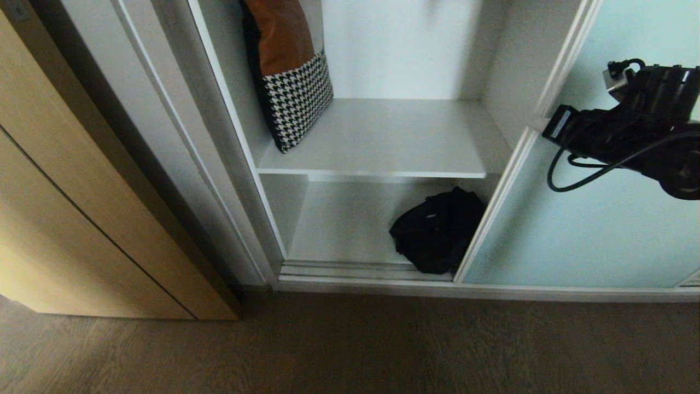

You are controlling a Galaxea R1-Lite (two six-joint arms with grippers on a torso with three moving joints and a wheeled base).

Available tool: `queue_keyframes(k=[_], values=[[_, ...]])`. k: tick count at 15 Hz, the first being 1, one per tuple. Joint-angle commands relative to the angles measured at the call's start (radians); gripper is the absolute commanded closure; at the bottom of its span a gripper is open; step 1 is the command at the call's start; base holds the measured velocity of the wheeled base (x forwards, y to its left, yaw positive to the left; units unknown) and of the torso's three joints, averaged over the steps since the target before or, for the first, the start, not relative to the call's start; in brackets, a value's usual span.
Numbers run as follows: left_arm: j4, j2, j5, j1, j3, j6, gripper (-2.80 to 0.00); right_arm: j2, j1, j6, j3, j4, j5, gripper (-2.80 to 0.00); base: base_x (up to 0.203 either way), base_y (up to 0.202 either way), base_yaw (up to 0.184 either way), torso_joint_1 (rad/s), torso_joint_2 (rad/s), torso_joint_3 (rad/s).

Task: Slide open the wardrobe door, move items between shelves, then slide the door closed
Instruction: Close the door

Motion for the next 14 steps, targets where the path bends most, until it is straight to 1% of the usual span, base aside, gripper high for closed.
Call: queue_keyframes(k=[1,3,5,9,12,14], values=[[0.000,0.000,0.000,0.000,0.000,-0.001,0.00,-0.038,0.080,-0.004,0.038,-0.002,0.000,0.00,0.000,0.000,0.000,0.000,0.00,0.000],[-0.001,0.000,0.000,0.000,0.000,0.000,0.00,-0.057,0.151,-0.004,0.060,-0.002,-0.001,0.00,0.000,0.000,0.000,0.000,0.00,0.000],[0.000,0.000,0.000,0.000,0.000,0.001,0.00,-0.082,0.225,-0.009,0.081,0.000,-0.019,0.00,0.000,0.000,0.000,0.000,0.00,0.000],[-0.002,0.000,0.002,0.000,0.000,-0.001,0.00,-0.153,0.327,-0.036,0.109,0.014,-0.027,0.00,0.000,0.000,0.000,0.000,0.00,0.000],[-0.001,0.000,0.000,0.000,0.000,0.001,0.00,-0.221,0.372,-0.037,0.143,0.041,-0.026,0.00,0.000,0.000,0.000,0.000,0.00,0.000],[-0.002,0.000,0.000,0.000,0.000,0.001,0.00,-0.268,0.377,-0.030,0.178,0.048,-0.027,0.00,0.000,0.000,0.000,0.000,0.00,0.000]])
